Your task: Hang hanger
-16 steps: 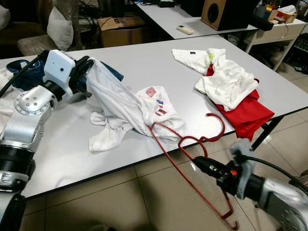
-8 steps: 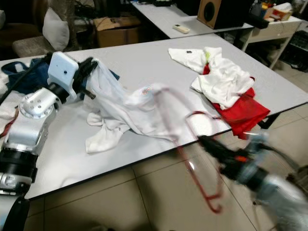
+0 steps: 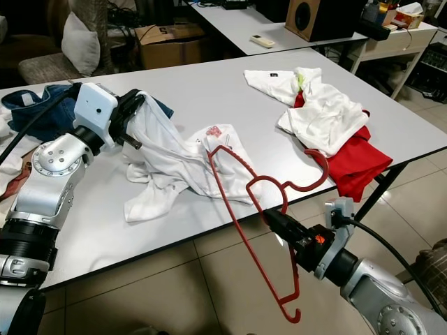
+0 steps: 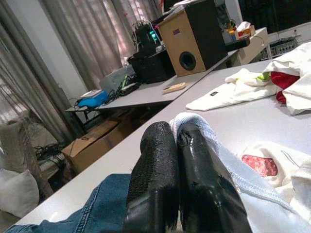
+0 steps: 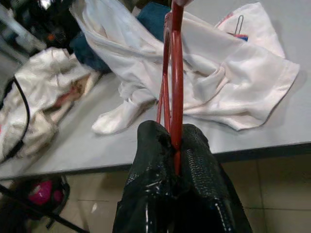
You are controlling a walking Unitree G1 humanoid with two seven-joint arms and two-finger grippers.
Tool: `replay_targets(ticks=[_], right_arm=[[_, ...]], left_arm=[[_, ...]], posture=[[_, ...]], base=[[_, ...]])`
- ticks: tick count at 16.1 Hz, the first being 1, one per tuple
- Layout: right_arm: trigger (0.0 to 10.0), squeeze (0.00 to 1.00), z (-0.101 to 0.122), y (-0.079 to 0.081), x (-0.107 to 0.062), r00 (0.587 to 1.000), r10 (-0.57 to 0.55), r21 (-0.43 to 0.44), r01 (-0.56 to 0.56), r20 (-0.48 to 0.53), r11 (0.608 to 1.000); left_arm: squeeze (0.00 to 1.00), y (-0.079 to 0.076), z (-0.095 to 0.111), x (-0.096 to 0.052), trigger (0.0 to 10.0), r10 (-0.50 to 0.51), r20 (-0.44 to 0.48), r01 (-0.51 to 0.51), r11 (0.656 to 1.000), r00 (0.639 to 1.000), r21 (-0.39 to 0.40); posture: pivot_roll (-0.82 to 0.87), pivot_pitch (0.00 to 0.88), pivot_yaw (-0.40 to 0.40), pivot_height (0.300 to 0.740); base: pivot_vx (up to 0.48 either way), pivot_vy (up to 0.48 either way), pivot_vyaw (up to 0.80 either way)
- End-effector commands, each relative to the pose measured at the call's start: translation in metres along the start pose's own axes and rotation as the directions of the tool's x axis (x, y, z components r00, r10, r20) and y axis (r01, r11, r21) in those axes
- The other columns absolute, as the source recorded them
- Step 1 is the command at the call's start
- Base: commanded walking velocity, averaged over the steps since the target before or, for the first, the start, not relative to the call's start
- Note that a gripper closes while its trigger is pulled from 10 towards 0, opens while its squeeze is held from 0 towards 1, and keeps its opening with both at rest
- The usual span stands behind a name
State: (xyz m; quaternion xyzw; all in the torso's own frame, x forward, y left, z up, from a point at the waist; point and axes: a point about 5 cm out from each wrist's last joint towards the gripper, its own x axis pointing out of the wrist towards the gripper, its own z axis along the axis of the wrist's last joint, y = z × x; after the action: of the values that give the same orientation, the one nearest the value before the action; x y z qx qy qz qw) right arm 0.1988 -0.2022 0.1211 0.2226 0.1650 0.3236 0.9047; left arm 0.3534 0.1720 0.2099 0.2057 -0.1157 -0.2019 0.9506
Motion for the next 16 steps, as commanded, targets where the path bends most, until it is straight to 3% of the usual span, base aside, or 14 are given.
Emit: replay_targets(ticks=[1, 2, 3, 4, 6, 7, 9, 10, 12, 13, 14, 16], right_arm=[[10.0, 0.0, -0.001, -0.001, 0.002, 0.997, -0.06, -0.145, 0.052, -0.051, 0.988], [10.0, 0.0, -0.003, -0.006, 0.005, 0.971, -0.211, -0.486, 0.131, -0.113, 0.864], [10.0, 0.0, -0.003, 0.0, 0.01, 0.969, -0.21, -0.68, 0.067, -0.13, 0.73], [10.0, 0.0, -0.002, 0.004, 0.013, 0.973, -0.197, -0.72, 0.052, -0.119, 0.692], [10.0, 0.0, 0.0, 0.011, 0.018, 0.98, -0.179, -0.821, 0.035, -0.082, 0.569], [10.0, 0.0, 0.005, 0.011, 0.02, 0.981, -0.189, -0.89, 0.048, -0.043, 0.454], [10.0, 0.0, 0.015, 0.008, 0.019, 0.979, -0.2, -0.96, 0.085, 0.031, 0.266], [10.0, 0.0, 0.017, 0.008, 0.019, 0.979, -0.194, -0.971, 0.099, 0.056, 0.218], [10.0, 0.0, 0.018, 0.008, 0.018, 0.979, -0.189, -0.966, 0.117, 0.074, 0.231], [10.0, 0.0, 0.014, 0.01, 0.017, 0.985, -0.165, -0.94, 0.11, 0.059, 0.323], [10.0, 0.0, 0.005, 0.013, 0.016, 0.991, -0.131, -0.886, 0.073, 0.014, 0.459], [10.0, 0.0, 0.0, 0.015, 0.016, 0.995, -0.097, -0.833, 0.053, -0.001, 0.551]], left_arm=[[0.0, 0.001, 0.005, 0.003, 0.0, -0.003, 0.007, 0.003, 1.0, 1.0, 0.027], [0.0, 0.003, 0.002, 0.002, 0.0, 0.013, -0.005, -0.013, 0.999, 1.0, 0.033], [0.0, 0.003, -0.001, 0.002, 0.0, 0.029, -0.015, -0.028, 0.999, 0.999, 0.037], [0.0, 0.003, -0.001, 0.002, 0.0, 0.035, -0.017, -0.034, 0.999, 0.999, 0.041], [0.0, 0.001, -0.002, 0.002, 0.0, 0.037, -0.017, -0.036, 0.998, 0.999, 0.055], [0.0, 0.002, -0.001, 0.001, 0.0, 0.038, -0.017, -0.037, 0.997, 0.999, 0.062], [0.0, 0.005, -0.001, 0.001, 0.0, 0.042, -0.015, -0.041, 0.996, 0.999, 0.073], [0.0, 0.005, -0.001, 0.001, 0.0, 0.043, -0.015, -0.042, 0.996, 0.999, 0.077], [0.0, 0.005, -0.002, 0.001, 0.0, 0.044, -0.017, -0.043, 0.996, 0.999, 0.079], [0.0, 0.003, -0.002, 0.003, 0.0, 0.037, -0.014, -0.035, 0.996, 0.999, 0.083], [0.0, -0.001, 0.001, 0.004, 0.0, 0.013, 0.004, -0.013, 0.994, 1.0, 0.106], [0.0, -0.007, 0.007, 0.003, 0.0, -0.025, 0.063, 0.019, 0.995, 0.998, 0.099]], posture=[[-0.24, 0.0, 0.038, 0.74], [-0.25, 0.0, 0.04, 0.74], [-0.25, 0.0, 0.041, 0.74], [-0.25, 0.0, 0.04, 0.74], [-0.24, 0.0, 0.036, 0.74], [-0.24, 0.0, 0.038, 0.74], [-0.24, 0.0, 0.04, 0.74], [-0.25, 0.0, 0.045, 0.74], [-0.25, 0.0, 0.05, 0.74], [-0.25, 0.0, 0.052, 0.74], [-0.25, 0.0, 0.05, 0.74], [-0.25, 0.0, 0.051, 0.74]], base=[[0.0, 0.0, 0.0], [0.0, 0.0, 0.0], [0.0, 0.0, 0.0], [0.0, 0.0, 0.0], [0.0, 0.0, 0.0], [0.0, 0.0, 0.0], [0.0, 0.0, 0.0], [0.0, 0.0, 0.0], [0.0, 0.0, 0.0], [0.0, 0.0, 0.0], [0.0, 0.0, 0.0], [0.0, 0.0, 0.0]])
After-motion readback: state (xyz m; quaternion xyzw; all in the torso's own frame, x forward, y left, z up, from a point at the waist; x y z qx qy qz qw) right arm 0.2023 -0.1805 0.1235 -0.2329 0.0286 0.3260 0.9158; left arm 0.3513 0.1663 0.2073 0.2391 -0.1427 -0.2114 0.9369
